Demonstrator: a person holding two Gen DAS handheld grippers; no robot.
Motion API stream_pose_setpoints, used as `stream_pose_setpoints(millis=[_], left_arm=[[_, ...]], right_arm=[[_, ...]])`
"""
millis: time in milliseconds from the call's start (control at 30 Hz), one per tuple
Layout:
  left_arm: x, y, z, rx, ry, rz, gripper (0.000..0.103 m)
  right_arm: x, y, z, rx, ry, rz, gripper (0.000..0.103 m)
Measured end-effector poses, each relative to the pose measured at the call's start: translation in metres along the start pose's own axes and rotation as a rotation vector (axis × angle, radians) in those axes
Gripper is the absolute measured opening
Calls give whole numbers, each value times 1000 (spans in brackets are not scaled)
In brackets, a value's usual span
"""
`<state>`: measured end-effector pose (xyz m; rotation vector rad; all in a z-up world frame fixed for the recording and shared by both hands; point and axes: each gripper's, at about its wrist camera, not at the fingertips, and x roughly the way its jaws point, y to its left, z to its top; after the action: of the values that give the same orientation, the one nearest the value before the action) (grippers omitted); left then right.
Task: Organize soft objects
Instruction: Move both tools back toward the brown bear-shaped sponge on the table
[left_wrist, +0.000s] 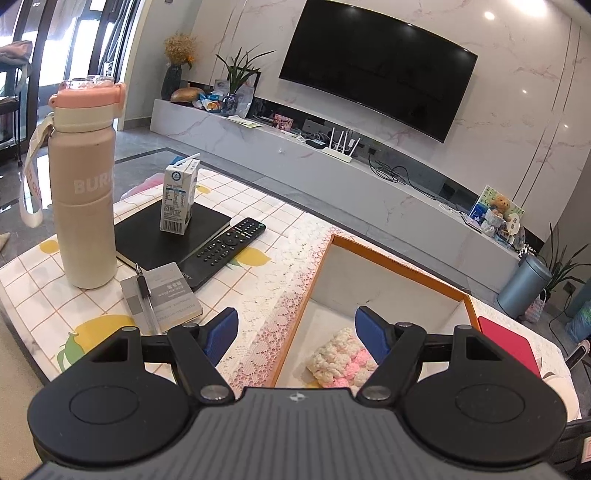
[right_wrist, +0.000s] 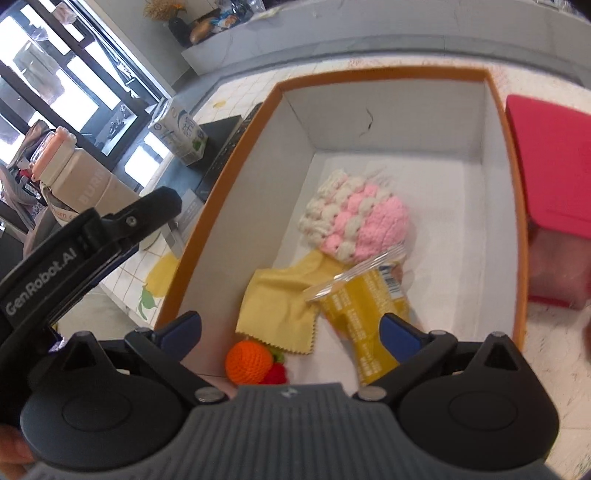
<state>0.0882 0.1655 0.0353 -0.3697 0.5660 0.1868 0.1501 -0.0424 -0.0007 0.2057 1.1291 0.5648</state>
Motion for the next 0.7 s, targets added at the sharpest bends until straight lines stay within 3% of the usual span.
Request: stream_pose_setpoints(millis=[100,300,433,700], left_arm=[[-1,1,0,-19,-4,-14,85],[-3,-5,-1,1,-9,-30,85],[-9,-14,-5,-7,-58,-44,85],[-15,-32,-9,-8,-73,-154,85]], right_arm=[[-20,-5,-6,61,-72,24,100],[-68,-15,-11,19,-166,7,100],[-109,-32,-15,49,-254,4,100],[-184,-73,-26,116,-337,-46,100]])
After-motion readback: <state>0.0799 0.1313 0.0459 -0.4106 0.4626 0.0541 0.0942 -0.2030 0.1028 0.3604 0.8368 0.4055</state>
